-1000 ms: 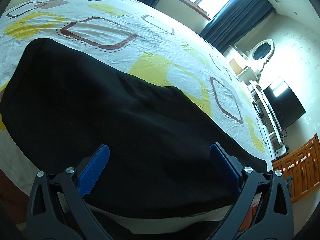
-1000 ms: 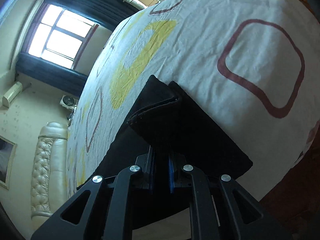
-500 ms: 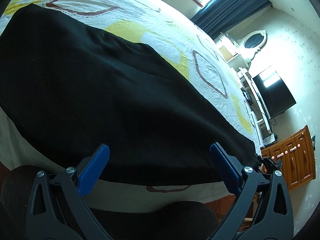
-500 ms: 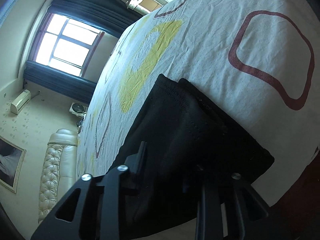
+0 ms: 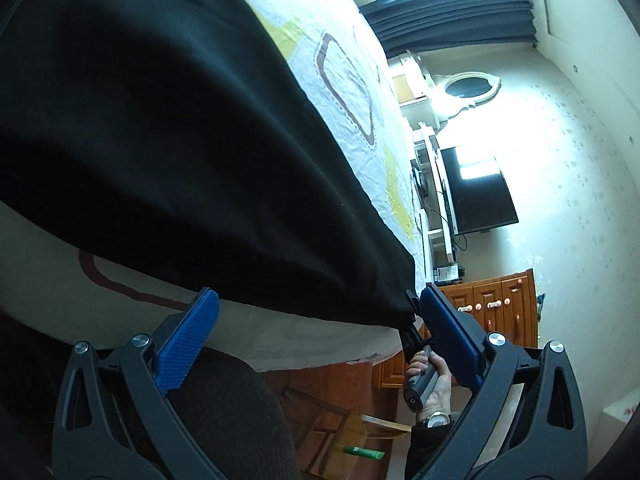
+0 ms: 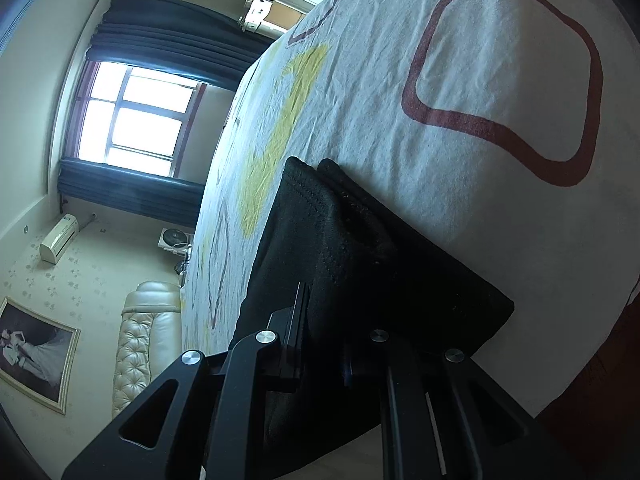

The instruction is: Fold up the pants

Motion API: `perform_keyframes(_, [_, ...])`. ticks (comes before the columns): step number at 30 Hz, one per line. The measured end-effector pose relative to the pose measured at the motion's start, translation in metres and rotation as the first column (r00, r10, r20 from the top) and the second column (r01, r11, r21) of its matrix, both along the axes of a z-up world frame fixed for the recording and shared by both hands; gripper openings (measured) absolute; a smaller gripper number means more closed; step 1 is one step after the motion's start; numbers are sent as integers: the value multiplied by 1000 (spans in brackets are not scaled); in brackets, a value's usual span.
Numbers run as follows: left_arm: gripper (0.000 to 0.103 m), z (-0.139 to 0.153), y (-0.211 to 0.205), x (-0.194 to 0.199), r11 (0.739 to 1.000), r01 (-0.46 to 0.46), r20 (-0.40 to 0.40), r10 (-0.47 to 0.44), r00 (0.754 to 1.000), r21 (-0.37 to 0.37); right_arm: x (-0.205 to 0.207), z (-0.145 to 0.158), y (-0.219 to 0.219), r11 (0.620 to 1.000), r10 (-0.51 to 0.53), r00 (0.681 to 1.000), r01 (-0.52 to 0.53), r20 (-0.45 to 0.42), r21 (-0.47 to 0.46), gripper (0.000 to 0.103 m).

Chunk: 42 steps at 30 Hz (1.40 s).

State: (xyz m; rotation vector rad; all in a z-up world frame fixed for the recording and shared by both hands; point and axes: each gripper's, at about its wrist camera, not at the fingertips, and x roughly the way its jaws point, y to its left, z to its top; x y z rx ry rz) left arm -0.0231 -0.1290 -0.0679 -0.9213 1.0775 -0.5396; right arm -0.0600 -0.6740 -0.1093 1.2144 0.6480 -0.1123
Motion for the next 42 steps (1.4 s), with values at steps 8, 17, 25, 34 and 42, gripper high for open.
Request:
perform_keyframes(8, [100,-8,-2,16,991,-121,1,122,993,-47,-6,-6,-2,1000,3,1000,-3,21,25,13])
perform_keyframes(17, [86,-9,-9,9,989,-148,19,148,989,5,-11,-13,-4,998,-13,998,10,57,55,13])
perform_keyframes(25, [9,-27,3,18,988,-153,-85,154,984,21,-24,-24,-6,992,-69,988,53,138,116,13])
perform_keyframes(34, [7,10,-6,15,991,-86,68,79,995,106,-35,8,-7,996,-70,978,57,196,69,9])
perform_keyframes(42, [7,-4,-4,10,990,-40,23,37,999,133,-54,-13,-13,993,-97,986,87,134,76,9])
